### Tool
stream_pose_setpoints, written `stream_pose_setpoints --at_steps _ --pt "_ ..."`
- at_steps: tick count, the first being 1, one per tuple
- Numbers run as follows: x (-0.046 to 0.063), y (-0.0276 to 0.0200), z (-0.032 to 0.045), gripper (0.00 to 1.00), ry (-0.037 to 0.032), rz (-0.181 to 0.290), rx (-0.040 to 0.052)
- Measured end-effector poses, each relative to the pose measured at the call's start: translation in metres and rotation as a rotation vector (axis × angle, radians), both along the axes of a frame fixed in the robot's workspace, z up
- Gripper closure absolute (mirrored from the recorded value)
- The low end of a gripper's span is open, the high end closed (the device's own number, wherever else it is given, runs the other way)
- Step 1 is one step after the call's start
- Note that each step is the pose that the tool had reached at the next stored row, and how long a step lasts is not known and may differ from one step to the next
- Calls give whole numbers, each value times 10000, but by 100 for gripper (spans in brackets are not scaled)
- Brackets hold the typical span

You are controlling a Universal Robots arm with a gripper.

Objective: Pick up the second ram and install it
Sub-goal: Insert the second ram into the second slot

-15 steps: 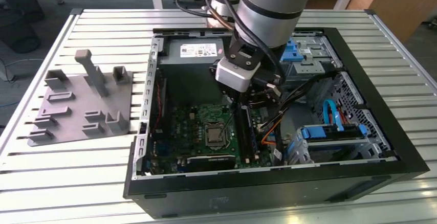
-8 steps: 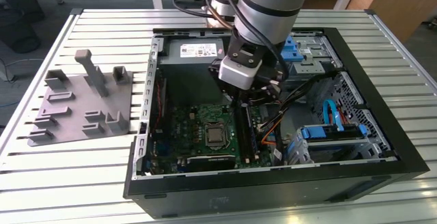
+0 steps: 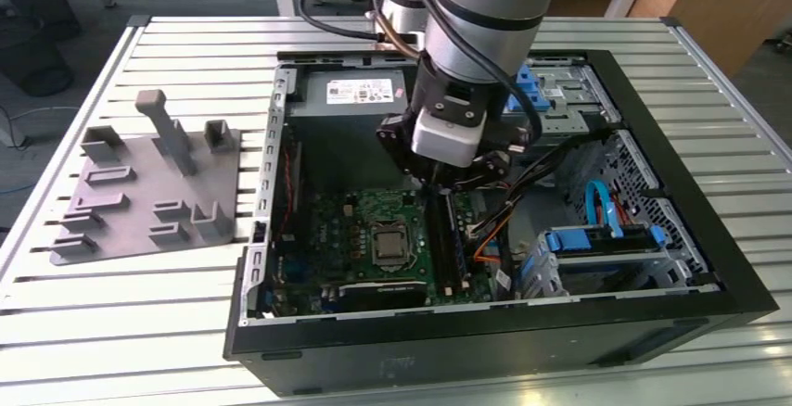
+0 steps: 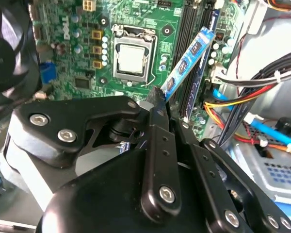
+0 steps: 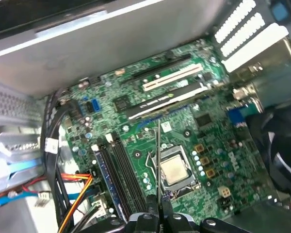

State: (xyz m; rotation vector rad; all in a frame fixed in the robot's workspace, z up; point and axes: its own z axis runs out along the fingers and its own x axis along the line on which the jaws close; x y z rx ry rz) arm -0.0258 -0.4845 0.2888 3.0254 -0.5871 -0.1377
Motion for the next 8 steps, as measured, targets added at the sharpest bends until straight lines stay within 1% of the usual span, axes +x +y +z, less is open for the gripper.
stream_pose_setpoints --at_steps 8 --pt "0 0 -6 86 0 1362 1"
